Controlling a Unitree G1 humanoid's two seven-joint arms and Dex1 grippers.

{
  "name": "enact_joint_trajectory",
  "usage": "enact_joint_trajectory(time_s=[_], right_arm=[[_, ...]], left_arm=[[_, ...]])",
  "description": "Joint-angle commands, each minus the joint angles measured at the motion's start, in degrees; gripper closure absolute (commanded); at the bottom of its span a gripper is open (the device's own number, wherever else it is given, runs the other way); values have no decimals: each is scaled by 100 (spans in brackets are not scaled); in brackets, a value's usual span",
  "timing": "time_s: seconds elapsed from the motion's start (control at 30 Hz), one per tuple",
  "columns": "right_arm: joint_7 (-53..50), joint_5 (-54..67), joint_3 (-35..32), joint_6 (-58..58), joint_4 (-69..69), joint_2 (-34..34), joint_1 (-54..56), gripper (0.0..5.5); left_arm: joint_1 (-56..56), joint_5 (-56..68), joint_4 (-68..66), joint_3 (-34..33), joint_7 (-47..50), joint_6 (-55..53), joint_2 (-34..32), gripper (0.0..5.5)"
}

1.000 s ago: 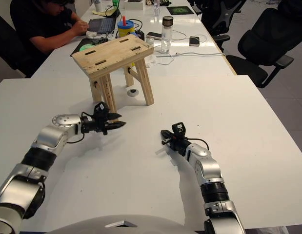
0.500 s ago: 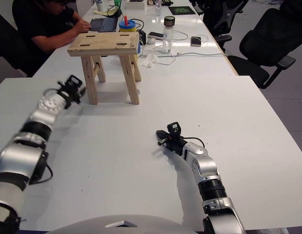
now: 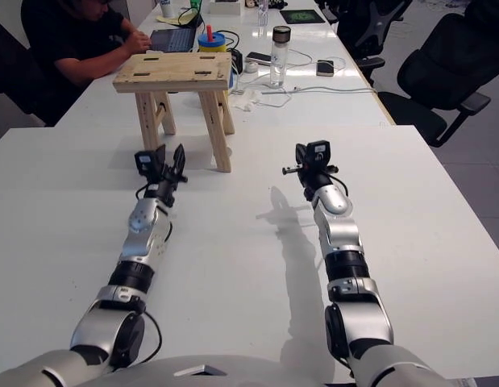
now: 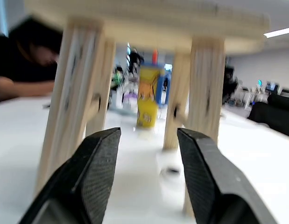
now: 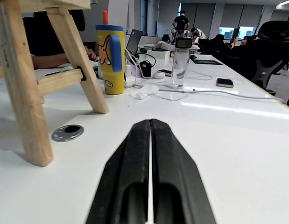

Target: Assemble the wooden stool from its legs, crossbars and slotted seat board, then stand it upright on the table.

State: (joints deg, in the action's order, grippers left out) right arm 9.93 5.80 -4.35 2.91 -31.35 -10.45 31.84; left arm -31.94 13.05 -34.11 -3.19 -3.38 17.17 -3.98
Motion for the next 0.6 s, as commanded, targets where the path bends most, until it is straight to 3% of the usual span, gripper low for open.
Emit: enact_joint_trajectory(time_s=[0.03, 0.2, 0.6], right_arm=[[-674, -212, -221, 604, -562, 46, 429, 550], [-612, -124, -292, 1066, -997, 130, 655, 550], [-374, -136, -174, 1403, -1516, 418, 855, 550]], left_arm=[[-382, -221, -396, -196, 229, 315, 35, 324], [-847, -534, -1014, -314, 578, 826, 103, 324], [-1203, -858, -1811, -180, 283, 1445, 264, 324]])
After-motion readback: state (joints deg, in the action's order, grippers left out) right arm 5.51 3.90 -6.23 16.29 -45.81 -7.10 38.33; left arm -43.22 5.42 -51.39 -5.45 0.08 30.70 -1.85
